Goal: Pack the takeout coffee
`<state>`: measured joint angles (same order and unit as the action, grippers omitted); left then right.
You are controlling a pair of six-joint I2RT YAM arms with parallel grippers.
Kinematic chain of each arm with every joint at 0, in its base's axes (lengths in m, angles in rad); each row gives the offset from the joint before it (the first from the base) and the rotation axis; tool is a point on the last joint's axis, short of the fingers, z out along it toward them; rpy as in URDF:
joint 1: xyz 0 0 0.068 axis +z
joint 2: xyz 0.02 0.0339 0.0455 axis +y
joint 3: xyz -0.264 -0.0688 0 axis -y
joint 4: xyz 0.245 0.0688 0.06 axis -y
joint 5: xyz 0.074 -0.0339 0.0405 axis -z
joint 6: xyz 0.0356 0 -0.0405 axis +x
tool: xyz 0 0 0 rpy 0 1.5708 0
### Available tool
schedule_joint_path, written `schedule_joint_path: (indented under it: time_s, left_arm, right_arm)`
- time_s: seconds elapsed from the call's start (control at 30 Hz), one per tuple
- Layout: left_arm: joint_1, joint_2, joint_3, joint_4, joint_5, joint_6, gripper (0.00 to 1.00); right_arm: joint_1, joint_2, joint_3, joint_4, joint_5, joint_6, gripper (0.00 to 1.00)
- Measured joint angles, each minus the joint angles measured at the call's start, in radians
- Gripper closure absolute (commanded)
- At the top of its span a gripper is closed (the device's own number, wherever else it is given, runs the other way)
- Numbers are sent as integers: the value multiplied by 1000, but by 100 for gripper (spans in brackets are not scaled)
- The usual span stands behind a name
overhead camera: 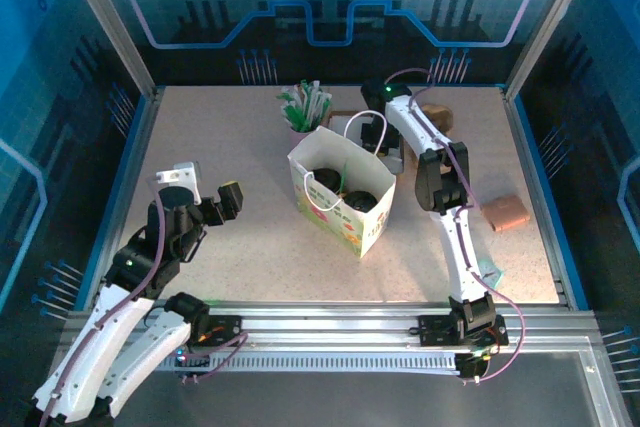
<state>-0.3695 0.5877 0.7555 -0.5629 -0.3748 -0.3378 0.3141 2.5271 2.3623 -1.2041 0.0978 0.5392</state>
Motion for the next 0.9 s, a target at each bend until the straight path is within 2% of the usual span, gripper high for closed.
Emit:
schedule_joint_path:
  time_s: [0.27,0.47,0.9]
  left_arm:
    - [0,5,0,0,-3,0,1]
    - [0,5,0,0,-4,0,1]
    - [0,5,0,0,-3,0,1]
  right_arm:
    - [0,-15,1,-1,1,-2,93]
    - [0,-83,2,-2,5,-6,99]
    - [-9,-163,7,-14,0,-6,100]
